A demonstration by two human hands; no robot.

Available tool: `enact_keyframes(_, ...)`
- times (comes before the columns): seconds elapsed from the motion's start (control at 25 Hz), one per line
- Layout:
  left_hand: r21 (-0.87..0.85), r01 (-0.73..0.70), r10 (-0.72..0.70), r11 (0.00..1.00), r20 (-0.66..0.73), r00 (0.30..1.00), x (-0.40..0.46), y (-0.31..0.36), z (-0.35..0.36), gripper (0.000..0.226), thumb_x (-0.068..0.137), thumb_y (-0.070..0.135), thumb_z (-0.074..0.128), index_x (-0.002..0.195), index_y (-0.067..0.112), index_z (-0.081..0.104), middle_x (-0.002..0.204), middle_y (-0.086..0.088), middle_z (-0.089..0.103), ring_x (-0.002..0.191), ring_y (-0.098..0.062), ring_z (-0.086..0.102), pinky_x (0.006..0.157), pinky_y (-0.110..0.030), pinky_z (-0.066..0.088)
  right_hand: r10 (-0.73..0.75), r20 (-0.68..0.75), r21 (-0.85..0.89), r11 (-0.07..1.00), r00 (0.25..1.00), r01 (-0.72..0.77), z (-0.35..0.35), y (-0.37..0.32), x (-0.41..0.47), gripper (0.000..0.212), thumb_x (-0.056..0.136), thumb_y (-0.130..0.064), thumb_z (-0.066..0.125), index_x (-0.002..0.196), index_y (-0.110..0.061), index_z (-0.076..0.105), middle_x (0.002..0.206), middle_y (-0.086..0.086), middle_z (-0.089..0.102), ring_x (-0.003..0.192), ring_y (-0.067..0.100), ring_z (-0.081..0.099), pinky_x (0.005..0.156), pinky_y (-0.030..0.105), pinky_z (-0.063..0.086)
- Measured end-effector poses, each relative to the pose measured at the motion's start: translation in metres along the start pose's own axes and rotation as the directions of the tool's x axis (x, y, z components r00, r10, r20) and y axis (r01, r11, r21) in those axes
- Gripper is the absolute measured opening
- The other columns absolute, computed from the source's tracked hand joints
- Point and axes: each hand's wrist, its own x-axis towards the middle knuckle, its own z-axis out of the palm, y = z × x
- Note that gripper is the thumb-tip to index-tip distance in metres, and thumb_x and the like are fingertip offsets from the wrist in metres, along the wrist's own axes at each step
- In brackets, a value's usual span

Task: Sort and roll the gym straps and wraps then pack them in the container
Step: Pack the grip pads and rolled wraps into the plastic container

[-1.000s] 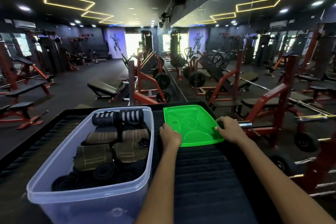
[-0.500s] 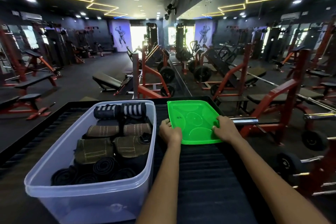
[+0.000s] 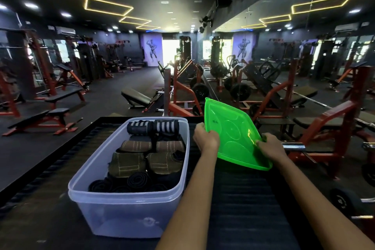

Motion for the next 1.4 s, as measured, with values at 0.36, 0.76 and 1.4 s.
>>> enact_keyframes(0.36,-0.056,-0.026,0.028,0.998,0.032,0.999,-0.007,0.05,-0.019,0.023,0.088,-0.007,0.044,0.087,0.007,0.062,0.089,-0.006,0.058,0.069,-0.016,0.052,0.052,-0.023,0.041,0.223,-0.125,0.756,0.653,0.967,-0.053,-0.037,-0.025,-0.009,0.027,0.091,0.005,0.054,0.117,0.0,0.059,0.042,-0.018,0.058,0.04,-0.009,0.053,0.049,0.009,0.047)
enact_keyframes(0.76,-0.013,-0.147,0.147,0.989,0.045,0.988,0.053,0.083,-0.097,0.018,0.074,-0.002,0.05,0.074,0.004,0.067,0.085,-0.021,0.065,0.085,-0.03,0.064,0.076,-0.041,0.052,0.04,-0.137,0.85,0.517,0.99,0.097,-0.05,-0.105,-0.031,0.026,0.09,0.003,0.057,0.116,0.003,0.06,0.06,-0.006,0.068,0.046,-0.005,0.058,0.065,0.015,0.052)
enact_keyframes(1.4,-0.243,-0.107,0.124,0.964,0.056,0.991,0.058,0.08,-0.267,0.029,0.088,-0.015,0.052,0.115,-0.008,0.058,0.079,-0.008,0.063,0.067,-0.015,0.06,0.048,-0.017,0.053,-0.178,0.08,0.812,0.582,0.981,0.039,-0.008,-0.238,-0.081,0.024,0.092,0.0,0.059,0.115,0.004,0.061,0.09,0.009,0.067,0.072,0.014,0.064,0.044,0.015,0.048)
